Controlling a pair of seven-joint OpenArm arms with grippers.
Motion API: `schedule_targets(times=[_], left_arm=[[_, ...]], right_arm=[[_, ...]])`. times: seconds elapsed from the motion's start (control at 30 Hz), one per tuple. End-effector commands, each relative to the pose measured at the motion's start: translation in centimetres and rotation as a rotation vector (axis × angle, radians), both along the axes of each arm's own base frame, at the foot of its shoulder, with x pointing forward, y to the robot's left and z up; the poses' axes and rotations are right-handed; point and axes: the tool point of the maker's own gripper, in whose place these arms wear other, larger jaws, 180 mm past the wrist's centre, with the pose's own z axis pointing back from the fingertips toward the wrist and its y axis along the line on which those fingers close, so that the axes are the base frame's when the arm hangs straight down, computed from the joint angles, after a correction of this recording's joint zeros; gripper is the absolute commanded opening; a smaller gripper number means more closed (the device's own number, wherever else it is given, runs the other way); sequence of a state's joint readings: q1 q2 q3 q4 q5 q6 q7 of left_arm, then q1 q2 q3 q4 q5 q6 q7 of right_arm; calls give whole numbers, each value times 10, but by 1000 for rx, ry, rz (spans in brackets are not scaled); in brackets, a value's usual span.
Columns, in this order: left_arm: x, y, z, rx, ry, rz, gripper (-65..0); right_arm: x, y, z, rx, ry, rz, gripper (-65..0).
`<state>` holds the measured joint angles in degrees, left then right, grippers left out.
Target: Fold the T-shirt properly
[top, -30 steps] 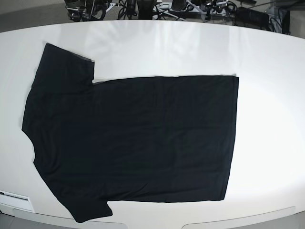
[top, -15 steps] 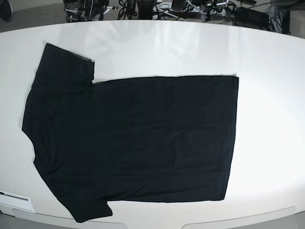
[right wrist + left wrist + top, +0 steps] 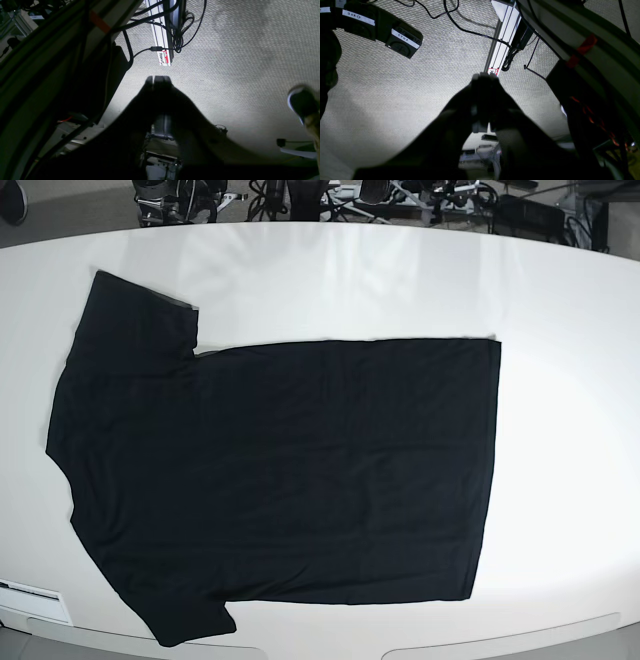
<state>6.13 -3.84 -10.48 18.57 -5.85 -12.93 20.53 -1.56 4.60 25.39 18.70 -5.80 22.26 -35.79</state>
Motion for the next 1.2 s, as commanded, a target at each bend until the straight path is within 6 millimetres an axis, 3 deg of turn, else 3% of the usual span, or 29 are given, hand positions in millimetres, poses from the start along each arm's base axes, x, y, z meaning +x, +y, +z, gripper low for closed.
schedule_targets(times=[0.0,0.13,0.3,0.47,0.57,0.7,0.8,0.97,1.17], left_arm=[[-1,-2,3,-28,17,-17,-650],[-24,5,14,-63,99,-80,-650],[-53,24,36,-67,71,-179,-650],[-73,29,82,-98,27,-307,-650],[-75,39,116,-95,-35,-404,-650],[-72,47,164,-106,-107,-539,-650],[-58,49,198,-89,-162,-636,-650],[-13,64,247,1,-301,-765,-650],[62,77,301,141,-523,-839,-650]], right_arm=[[-2,-3,3,7,26,-14,-650],[-37,-1,13,74,110,-35,-650],[-107,-11,34,156,225,129,-650],[-151,-33,59,134,202,331,-650],[-161,-39,83,121,122,413,-650],[-153,-38,128,104,-30,507,-650],[-133,-35,166,100,-159,577,-650],[-89,-35,224,35,-350,623,-650],[-22,-53,274,-114,-553,653,-650]])
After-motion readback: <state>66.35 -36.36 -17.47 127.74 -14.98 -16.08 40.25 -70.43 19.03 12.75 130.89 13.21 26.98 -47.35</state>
